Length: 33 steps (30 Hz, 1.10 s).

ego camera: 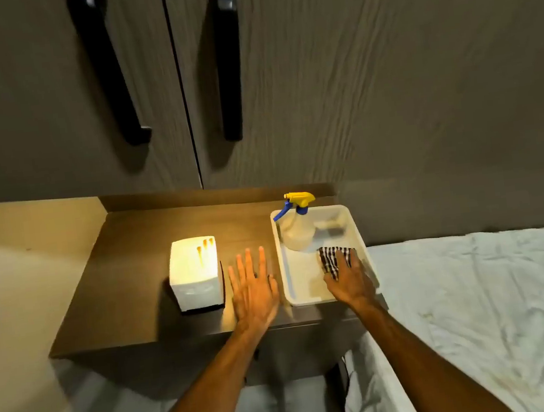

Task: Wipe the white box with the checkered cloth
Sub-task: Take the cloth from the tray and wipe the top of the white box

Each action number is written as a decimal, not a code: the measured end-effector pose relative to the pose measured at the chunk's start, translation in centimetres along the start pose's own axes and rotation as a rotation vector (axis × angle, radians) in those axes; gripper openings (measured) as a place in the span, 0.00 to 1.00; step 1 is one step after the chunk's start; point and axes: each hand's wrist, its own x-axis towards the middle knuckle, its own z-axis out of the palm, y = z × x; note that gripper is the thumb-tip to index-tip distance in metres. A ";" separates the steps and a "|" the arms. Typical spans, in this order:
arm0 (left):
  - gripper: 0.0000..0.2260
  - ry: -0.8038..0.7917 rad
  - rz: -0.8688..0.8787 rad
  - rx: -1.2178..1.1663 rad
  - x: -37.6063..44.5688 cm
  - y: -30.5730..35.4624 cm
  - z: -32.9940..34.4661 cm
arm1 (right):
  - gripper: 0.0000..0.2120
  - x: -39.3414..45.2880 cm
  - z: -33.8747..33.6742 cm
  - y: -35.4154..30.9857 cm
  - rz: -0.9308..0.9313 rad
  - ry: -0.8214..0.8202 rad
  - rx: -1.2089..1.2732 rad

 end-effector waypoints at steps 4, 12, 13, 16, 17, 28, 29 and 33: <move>0.31 -0.117 -0.016 0.052 1.6 -1.4 3.4 | 0.36 2.4 0.1 0.8 0.070 -0.098 -0.031; 0.40 -0.070 0.005 0.142 0.1 -1.6 8.2 | 0.37 3.7 1.1 0.6 0.068 -0.074 -0.140; 0.40 -0.064 0.008 0.138 0.1 -1.6 8.1 | 0.38 3.7 0.7 0.4 0.099 -0.074 -0.122; 0.39 -0.074 0.025 0.110 -0.1 -1.6 8.2 | 0.32 3.6 -0.1 0.2 0.133 -0.074 -0.098; 0.38 -0.070 0.034 0.093 -0.2 -1.7 8.3 | 0.30 3.7 -0.1 0.4 0.101 -0.060 -0.118; 0.31 0.089 0.182 -0.191 -4.1 -1.5 -1.2 | 0.22 -0.7 -0.6 -3.6 -0.115 0.350 0.296; 0.32 0.171 0.231 -0.193 -4.9 -1.6 -3.2 | 0.21 -1.4 -0.4 -5.2 -0.167 0.382 0.344; 0.29 0.380 0.200 -0.117 -3.7 -5.8 -10.1 | 0.23 -3.3 0.6 -13.5 -0.297 0.397 0.529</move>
